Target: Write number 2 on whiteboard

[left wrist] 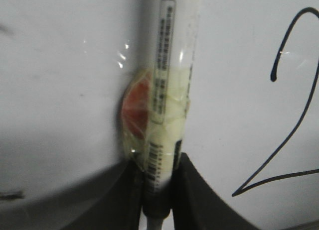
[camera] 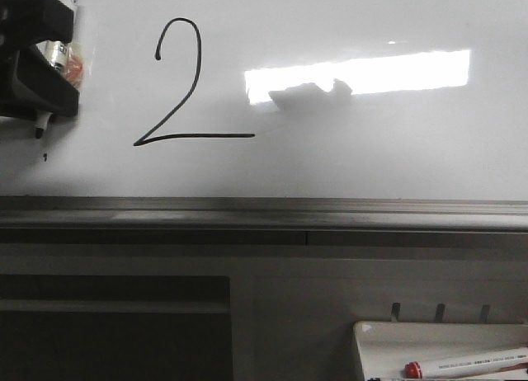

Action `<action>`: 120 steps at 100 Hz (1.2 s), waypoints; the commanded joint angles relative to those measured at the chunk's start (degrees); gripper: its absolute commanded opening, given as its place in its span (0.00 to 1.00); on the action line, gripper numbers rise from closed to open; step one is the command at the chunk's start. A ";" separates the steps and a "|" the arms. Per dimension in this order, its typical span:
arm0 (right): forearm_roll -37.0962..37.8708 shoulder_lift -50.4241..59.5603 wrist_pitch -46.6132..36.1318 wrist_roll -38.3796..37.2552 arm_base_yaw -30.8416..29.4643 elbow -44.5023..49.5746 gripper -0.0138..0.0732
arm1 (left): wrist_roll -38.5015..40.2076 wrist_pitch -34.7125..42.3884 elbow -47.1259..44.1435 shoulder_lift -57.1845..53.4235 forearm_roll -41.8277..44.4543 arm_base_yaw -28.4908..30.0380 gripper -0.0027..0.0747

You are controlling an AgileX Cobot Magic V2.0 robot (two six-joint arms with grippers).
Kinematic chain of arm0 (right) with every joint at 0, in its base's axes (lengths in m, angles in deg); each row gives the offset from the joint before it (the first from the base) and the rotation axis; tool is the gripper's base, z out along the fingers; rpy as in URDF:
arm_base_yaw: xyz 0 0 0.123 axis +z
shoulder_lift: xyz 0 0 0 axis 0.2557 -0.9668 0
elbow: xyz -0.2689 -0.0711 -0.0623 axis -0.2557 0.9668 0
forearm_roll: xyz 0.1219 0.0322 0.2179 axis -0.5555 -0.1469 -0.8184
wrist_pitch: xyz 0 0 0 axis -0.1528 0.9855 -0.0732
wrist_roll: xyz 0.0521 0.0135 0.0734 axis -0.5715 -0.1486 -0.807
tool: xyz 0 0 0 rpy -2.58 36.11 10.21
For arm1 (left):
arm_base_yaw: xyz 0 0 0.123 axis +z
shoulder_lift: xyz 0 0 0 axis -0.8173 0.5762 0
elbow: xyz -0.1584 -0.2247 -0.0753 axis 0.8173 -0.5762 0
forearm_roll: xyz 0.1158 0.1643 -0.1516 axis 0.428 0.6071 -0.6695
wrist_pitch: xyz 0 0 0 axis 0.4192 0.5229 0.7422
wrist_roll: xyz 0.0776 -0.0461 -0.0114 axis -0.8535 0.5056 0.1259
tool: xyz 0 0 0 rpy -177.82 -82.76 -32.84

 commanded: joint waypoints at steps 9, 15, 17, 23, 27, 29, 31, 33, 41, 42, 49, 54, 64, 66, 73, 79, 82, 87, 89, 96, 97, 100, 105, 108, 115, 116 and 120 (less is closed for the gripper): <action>-0.57 1.80 -2.84 0.58 -0.23 -2.06 0.76 | 0.40 3.75 1.61 0.46 -0.98 0.30 0.01; -0.57 1.80 -2.84 0.58 -0.23 -2.06 0.76 | 0.40 3.75 1.61 0.46 -0.98 0.30 0.01; -0.57 1.80 -2.73 0.58 -0.23 -2.06 0.76 | 0.40 3.75 1.61 0.46 -0.98 0.30 0.01; -0.57 1.80 -2.62 0.58 -0.23 -2.06 0.76 | 0.40 3.75 1.61 0.46 -0.85 0.30 0.06; -0.57 1.80 -2.51 0.58 -0.23 -2.06 0.76 | 0.40 3.98 1.61 0.46 -0.76 0.30 0.13; -0.57 1.80 -2.50 0.58 -0.23 -2.06 0.76 | 0.40 3.98 1.61 0.46 -0.62 0.30 0.18; -0.57 1.80 -2.50 0.58 -0.23 -2.06 0.76 | 0.30 4.14 1.61 0.46 -0.51 0.30 0.23; -0.57 1.80 -2.41 0.58 -0.23 -2.06 0.76 | 0.18 4.11 1.61 0.46 -0.51 0.30 0.27; -0.57 1.80 -1.93 0.58 -0.23 -2.06 0.76 | 0.07 4.19 1.61 0.46 -0.61 0.30 0.48; -0.62 1.80 -1.93 0.58 -0.23 -2.06 0.76 | 0.07 4.19 1.61 0.46 -0.61 0.30 0.50; -0.62 1.80 -1.69 0.58 -0.23 -2.06 0.76 | 0.07 4.19 1.61 0.46 -0.61 0.30 0.59; -0.62 1.80 -1.69 0.58 -0.23 -2.06 0.76 | 0.07 4.32 1.61 0.46 -0.61 0.30 0.60; -0.62 1.80 -1.69 0.58 -0.23 -2.06 0.76 | 0.07 4.32 1.61 0.23 -0.61 0.30 0.60; -0.62 1.80 -1.69 0.58 -0.23 -2.06 0.76 | 0.07 4.32 1.61 0.08 -0.61 0.30 0.60; -0.62 1.80 -1.69 0.58 -0.23 -2.06 0.76 | -0.06 4.21 1.61 -1.08 -0.61 0.30 0.60; -0.62 1.91 -1.56 0.58 -0.23 -2.06 0.76 | -0.06 4.07 1.61 -2.36 -0.49 0.30 0.60; -0.62 1.91 -1.56 0.58 -0.23 -2.06 0.76 | -0.06 3.70 1.61 -3.01 -0.36 0.30 0.60; -0.62 1.91 -1.30 0.58 -0.23 -2.06 0.76 | -0.06 2.67 1.61 -4.21 0.04 0.30 0.60; -0.62 1.91 -1.16 0.58 -0.23 -2.06 0.76 | -0.06 2.05 1.61 -4.68 0.28 0.30 0.60; -0.62 1.91 -0.36 0.58 -0.23 -2.06 0.76 | -0.06 -0.85 1.61 -6.40 1.24 0.30 0.60; -0.62 1.91 -0.36 0.58 -0.23 -2.06 0.76 | -0.06 -1.16 1.61 -6.71 1.38 0.30 0.60; -0.62 1.91 -0.12 0.58 -0.23 -2.06 0.76 | -0.06 -2.27 1.61 -7.42 1.78 0.30 0.60; -0.62 1.91 0.29 0.58 -0.23 -2.06 0.76 | -0.06 -3.73 1.61 -8.71 1.77 0.30 0.60; -0.62 1.91 0.39 0.58 -0.23 -2.06 0.76 | -0.06 -4.31 1.61 -9.50 1.77 0.30 0.60; -0.62 2.15 0.91 -0.23 -0.23 -2.06 0.76 | -0.06 -4.53 1.61 -11.76 1.77 0.30 0.60; -0.62 2.14 0.91 -0.44 -0.23 -2.06 0.76 | -0.06 -4.53 1.61 -12.26 1.77 0.30 0.60; -0.33 2.41 1.06 -1.61 -0.23 -2.06 0.75 | -0.06 -4.40 1.61 -13.59 1.89 0.30 0.60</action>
